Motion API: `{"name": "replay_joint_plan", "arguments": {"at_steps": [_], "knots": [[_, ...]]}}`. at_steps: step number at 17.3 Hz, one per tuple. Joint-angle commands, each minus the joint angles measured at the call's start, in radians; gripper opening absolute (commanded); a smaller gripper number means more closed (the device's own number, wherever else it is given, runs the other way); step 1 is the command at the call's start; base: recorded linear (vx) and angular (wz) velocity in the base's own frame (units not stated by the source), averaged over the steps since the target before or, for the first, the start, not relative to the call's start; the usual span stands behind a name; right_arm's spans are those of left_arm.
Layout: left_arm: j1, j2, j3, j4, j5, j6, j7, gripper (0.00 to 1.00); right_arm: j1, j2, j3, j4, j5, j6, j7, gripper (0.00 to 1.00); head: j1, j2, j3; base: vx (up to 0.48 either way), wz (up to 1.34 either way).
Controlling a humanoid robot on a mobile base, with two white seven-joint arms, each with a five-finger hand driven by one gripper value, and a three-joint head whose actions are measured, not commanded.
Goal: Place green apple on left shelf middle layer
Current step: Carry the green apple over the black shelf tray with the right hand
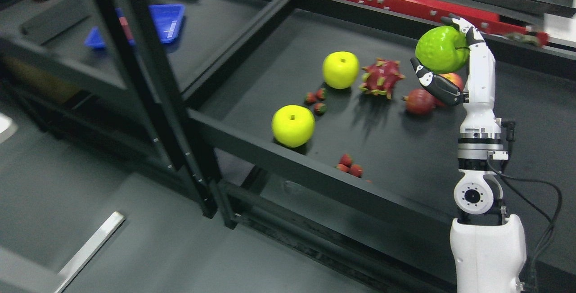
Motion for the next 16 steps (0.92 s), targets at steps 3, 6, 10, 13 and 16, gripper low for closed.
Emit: {"name": "replay_joint_plan", "arguments": {"at_steps": [3,6,10,13,16], "knots": [[0.001,0.017,0.000,0.000,0.000,0.001,0.000,1.00,-0.005,-0.132,0.209,0.041,0.177,0.037,0.218,0.00,0.0000,0.000,0.000,0.114,-0.94],[0.001,0.017,0.000,0.000,0.000,0.001,0.000,1.00,-0.025,-0.172,0.351,0.091,0.286,0.042,0.302,0.00,0.0001,0.000,0.000,0.179,-0.51],[0.001,0.017,0.000,0.000,0.000,0.001,0.002,1.00,-0.071,-0.174,0.503,0.144,0.398,0.035,0.371,0.00,0.0001,0.000,0.000,0.195,-0.38],[0.001,0.017,0.000,0.000,0.000,0.001,0.000,1.00,-0.140,-0.161,0.582,0.239,0.417,0.034,0.390,0.00,0.0000,0.000,0.000,0.182,-0.23],[0.001,0.017,0.000,0.000,0.000,0.001,0.000,1.00,-0.152,-0.157,0.671,0.272,0.443,0.034,0.411,0.00,0.0001,0.000,0.000,0.154,-0.16]]}}
